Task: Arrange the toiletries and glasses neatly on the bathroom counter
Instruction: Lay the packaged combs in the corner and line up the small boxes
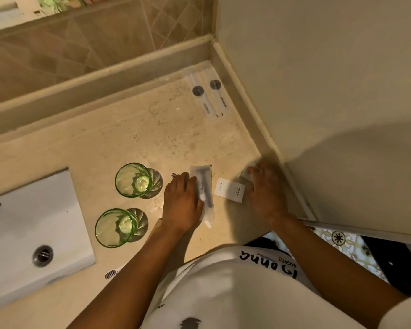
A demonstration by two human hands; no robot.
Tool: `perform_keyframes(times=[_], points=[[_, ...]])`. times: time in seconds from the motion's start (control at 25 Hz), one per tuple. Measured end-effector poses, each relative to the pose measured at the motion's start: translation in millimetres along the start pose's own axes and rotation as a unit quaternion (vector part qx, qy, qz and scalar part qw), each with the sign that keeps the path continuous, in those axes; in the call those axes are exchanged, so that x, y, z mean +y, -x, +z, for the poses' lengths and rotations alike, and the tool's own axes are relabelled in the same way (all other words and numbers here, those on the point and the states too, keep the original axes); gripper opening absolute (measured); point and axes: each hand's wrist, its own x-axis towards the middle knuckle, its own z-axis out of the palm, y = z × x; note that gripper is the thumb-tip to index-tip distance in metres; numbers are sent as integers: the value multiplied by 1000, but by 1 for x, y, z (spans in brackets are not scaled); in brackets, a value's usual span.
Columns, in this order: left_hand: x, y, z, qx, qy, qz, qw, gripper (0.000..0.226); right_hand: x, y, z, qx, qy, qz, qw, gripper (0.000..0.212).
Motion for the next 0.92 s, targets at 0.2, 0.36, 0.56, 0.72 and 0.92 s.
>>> perform_keyframes(times=[0.2,0.36,0.56,0.72,0.92], points=[[16,-4,-1,54,-4,8,998,44,6,-14,-3,22,-34,1,999,37],[41,-19,2,40,11,128,991,51,9,-15,-2,2,-37,-8,999,44],[58,-31,12,-58,-42,170,983,61,9,-15,-3,15,-37,-7,999,40],[54,-35,11,-46,-17,177,983,53,10,-16,-1,5,-50,-10,999,46],[50,-29,6,-12,42,162,986,49,7,-19,2,5,-63,-4,998,47]])
